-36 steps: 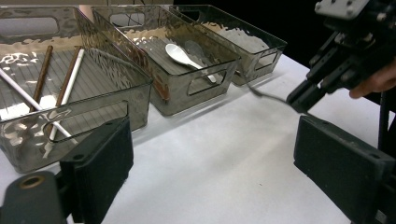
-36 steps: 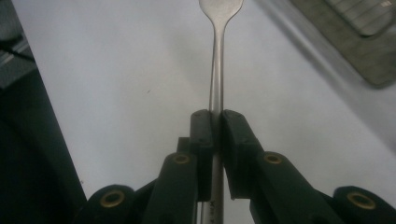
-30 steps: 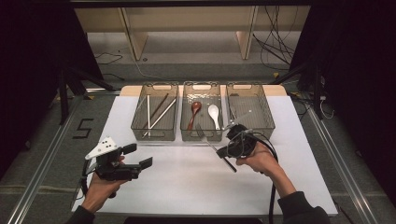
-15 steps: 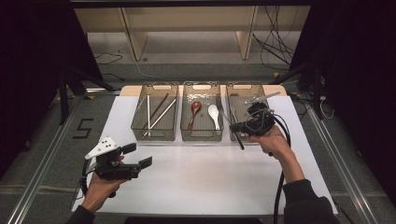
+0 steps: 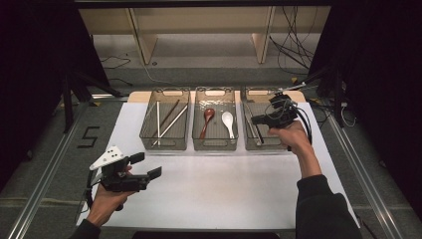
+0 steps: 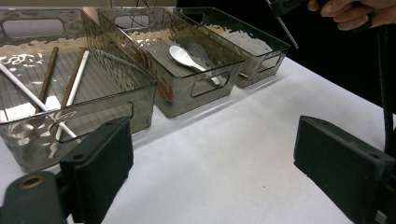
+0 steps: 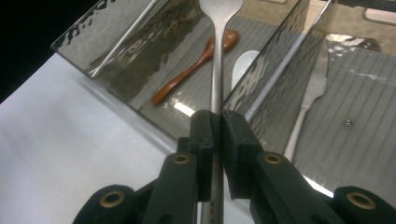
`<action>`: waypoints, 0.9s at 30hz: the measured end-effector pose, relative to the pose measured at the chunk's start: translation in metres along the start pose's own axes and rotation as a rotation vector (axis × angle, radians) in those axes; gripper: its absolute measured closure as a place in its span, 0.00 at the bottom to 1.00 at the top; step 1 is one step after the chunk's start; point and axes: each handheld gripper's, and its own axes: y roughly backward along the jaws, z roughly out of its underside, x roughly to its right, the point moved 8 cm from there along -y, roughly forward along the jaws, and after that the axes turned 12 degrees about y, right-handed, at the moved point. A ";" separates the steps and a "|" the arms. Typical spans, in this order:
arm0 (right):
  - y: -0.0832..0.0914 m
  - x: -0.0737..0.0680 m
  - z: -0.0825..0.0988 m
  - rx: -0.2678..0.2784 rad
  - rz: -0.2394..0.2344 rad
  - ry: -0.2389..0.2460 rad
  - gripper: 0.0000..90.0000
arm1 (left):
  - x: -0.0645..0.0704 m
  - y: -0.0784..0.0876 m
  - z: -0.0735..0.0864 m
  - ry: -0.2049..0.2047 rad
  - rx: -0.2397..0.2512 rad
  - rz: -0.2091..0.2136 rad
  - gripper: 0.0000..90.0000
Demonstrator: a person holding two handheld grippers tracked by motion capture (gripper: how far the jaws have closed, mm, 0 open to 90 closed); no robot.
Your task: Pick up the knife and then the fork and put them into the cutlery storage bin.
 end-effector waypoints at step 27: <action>-0.013 0.050 -0.006 -0.029 0.108 -0.118 0.93 | 0.000 0.000 0.000 0.004 0.002 0.005 0.12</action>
